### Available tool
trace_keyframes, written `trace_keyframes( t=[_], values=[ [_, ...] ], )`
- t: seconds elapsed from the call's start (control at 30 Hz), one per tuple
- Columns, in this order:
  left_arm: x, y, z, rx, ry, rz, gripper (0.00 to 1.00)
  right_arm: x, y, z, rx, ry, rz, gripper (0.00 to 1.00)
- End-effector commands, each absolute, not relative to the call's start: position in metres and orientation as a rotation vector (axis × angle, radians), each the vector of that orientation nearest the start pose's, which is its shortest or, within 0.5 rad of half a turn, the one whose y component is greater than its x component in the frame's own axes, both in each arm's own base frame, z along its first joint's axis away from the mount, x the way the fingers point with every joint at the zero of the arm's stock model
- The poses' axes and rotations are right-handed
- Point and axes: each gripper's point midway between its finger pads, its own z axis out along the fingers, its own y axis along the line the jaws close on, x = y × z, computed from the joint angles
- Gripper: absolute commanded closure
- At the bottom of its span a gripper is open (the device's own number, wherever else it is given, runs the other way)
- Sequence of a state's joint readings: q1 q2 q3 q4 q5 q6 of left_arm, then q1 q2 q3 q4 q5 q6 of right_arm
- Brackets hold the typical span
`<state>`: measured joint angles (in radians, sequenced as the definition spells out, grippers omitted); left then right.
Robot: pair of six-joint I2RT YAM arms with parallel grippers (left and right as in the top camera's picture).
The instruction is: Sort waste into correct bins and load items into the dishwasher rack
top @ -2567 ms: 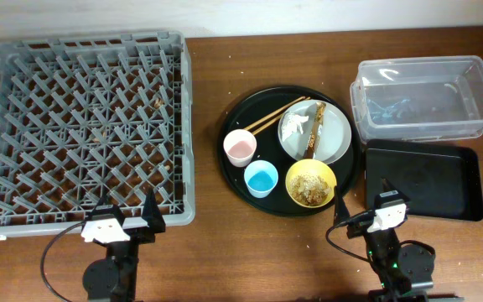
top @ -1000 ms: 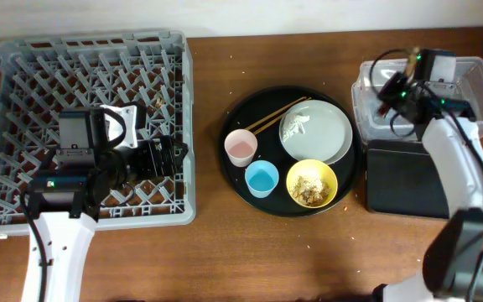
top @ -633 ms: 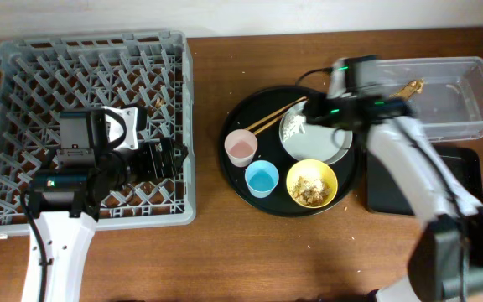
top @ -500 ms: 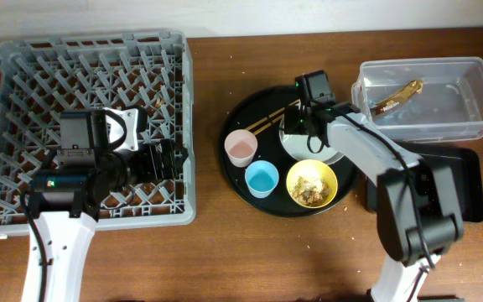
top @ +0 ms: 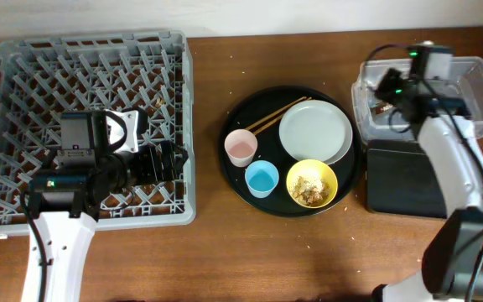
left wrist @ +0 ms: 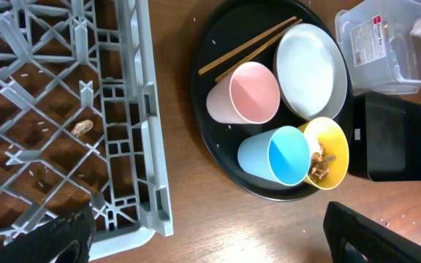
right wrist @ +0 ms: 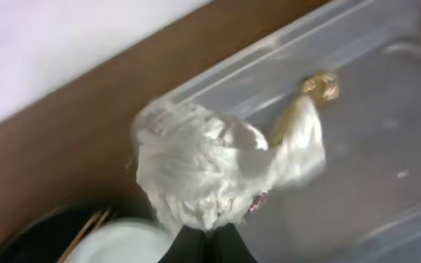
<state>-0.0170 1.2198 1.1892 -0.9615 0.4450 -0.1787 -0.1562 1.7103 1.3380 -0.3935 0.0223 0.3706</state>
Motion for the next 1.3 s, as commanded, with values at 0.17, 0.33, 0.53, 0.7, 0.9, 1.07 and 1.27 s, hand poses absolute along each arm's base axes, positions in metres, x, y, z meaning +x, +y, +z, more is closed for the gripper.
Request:
trace_keyframes(
  t=[0.17,0.33,0.53,0.7,0.9,1.07,1.27],
  values=[
    [0.299,-0.081,0.227,0.049,2.529,-0.628,0.01,0.406,-0.017,0.256,0.369,2.29,0.543,0.15],
    [0.303,-0.095,0.239,0.103,2.462,-0.741,0.01,0.293,0.102,0.223,-0.099,2.672,0.674,0.35],
    [0.303,-0.095,0.239,0.07,2.472,-0.754,0.01,0.307,0.18,0.098,-0.484,2.829,0.424,0.46],
    [0.308,-0.095,0.243,-0.036,2.46,-0.789,0.01,0.312,0.185,0.062,-0.461,2.931,0.428,0.94],
    [0.302,-0.117,0.314,0.116,2.147,-1.346,0.15,0.269,0.23,0.257,-0.842,2.369,1.067,0.96],
    [0.266,-0.141,0.356,0.375,1.95,-1.689,0.01,0.273,0.251,0.347,-0.941,1.868,1.488,0.96],
    [0.233,-0.182,0.367,0.622,1.891,-1.838,0.27,0.27,0.299,0.351,-1.085,1.719,1.56,0.96]
  ],
)
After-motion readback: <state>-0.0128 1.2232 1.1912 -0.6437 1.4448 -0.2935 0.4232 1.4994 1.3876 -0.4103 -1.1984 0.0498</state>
